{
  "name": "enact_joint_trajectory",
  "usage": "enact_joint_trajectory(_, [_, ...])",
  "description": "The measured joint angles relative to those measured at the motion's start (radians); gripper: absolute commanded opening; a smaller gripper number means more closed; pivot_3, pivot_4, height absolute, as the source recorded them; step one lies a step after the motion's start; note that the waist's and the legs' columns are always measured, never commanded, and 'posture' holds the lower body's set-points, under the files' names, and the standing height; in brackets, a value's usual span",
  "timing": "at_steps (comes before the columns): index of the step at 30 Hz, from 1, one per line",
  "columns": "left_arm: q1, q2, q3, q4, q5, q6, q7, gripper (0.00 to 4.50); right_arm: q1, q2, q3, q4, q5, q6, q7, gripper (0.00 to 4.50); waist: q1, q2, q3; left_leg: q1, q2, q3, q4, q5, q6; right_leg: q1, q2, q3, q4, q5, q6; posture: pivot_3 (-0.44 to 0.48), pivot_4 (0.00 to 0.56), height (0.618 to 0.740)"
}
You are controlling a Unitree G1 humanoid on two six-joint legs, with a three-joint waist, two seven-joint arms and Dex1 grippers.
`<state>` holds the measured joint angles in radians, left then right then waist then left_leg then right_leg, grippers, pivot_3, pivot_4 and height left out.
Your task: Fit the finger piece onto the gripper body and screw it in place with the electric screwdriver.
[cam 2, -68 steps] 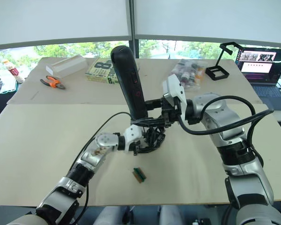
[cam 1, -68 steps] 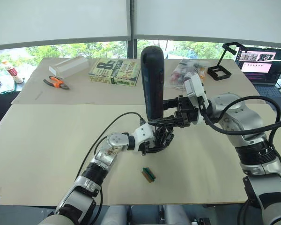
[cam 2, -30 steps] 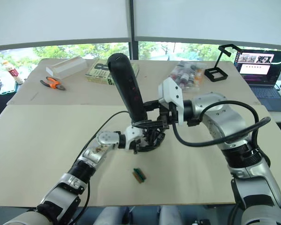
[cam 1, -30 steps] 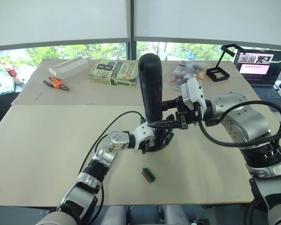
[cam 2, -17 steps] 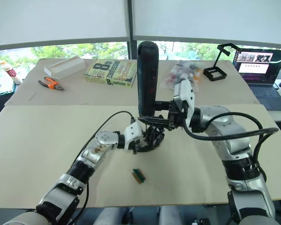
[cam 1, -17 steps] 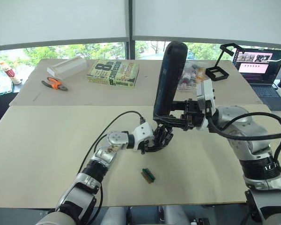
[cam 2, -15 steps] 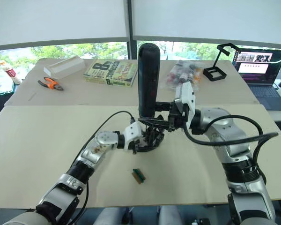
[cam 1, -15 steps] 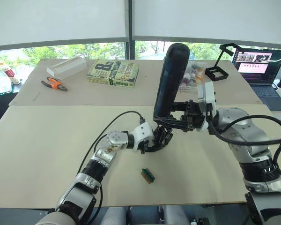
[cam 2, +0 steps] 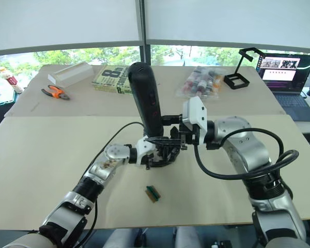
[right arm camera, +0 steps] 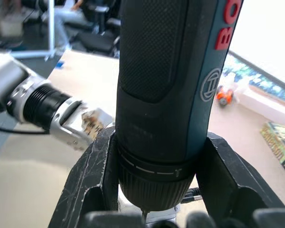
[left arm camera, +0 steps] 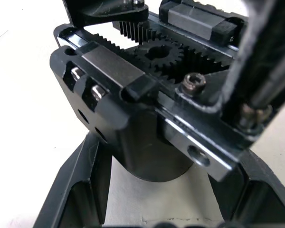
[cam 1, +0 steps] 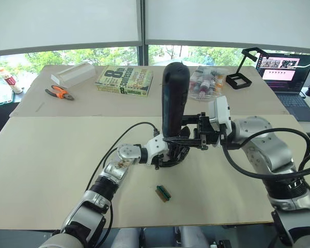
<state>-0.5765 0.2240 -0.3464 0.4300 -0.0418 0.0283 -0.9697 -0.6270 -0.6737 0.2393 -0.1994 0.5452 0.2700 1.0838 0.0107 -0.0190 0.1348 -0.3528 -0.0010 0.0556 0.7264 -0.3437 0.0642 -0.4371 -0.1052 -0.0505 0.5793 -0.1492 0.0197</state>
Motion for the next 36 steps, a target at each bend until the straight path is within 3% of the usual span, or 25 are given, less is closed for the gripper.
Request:
enact_joint_trajectory(11, [0.002, 0.0, 0.001, -0.022, -0.001, 0.032, 0.009, 2.27, -0.144, -0.055, 0.039, 0.053, -0.008, 0.132, 0.087, 1.9, 0.0, -0.001, 0.0, -0.001, 0.0, 0.0, 0.0, 0.0, 0.0, -0.001, -0.003, 0.0, 0.0, 0.0, 0.0, 0.0, 0.15, 0.74])
enact_joint_trajectory(20, [0.017, 0.0, 0.003, -0.086, -0.011, 0.119, 0.017, 2.27, -0.067, -0.022, -0.058, 0.066, 0.032, 0.185, 0.045, 1.9, -0.001, -0.001, 0.0, 0.001, 0.0, 0.0, -0.007, 0.001, -0.002, -0.001, -0.003, -0.001, -0.002, 0.001, 0.002, 0.0, 0.15, 0.74])
enact_joint_trajectory(32, [0.016, -0.003, 0.006, -0.086, -0.011, 0.123, 0.017, 2.27, -0.038, 0.0, -0.082, 0.051, 0.032, 0.184, 0.023, 1.9, -0.001, -0.001, 0.0, 0.0, 0.0, 0.0, -0.007, 0.001, -0.002, -0.002, -0.001, -0.001, -0.002, 0.001, 0.002, 0.0, 0.15, 0.74])
enact_joint_trajectory(34, [0.016, -0.008, 0.006, -0.086, -0.011, 0.125, 0.018, 3.32, -0.035, 0.0, -0.084, 0.048, 0.032, 0.184, 0.023, 1.9, -0.001, -0.001, 0.0, 0.0, 0.0, 0.0, -0.007, 0.001, -0.002, -0.002, -0.001, -0.001, -0.002, 0.001, 0.002, 0.0, 0.15, 0.74])
enact_joint_trajectory(36, [0.006, -0.017, 0.019, -0.1, -0.032, 0.123, 0.016, 4.1, -0.024, -0.001, -0.09, 0.044, 0.032, 0.184, 0.018, 1.9, 0.002, -0.001, 0.0, 0.001, 0.0, 0.0, -0.006, 0.001, -0.001, -0.001, -0.001, -0.001, -0.002, 0.001, 0.001, 0.0, 0.15, 0.74])
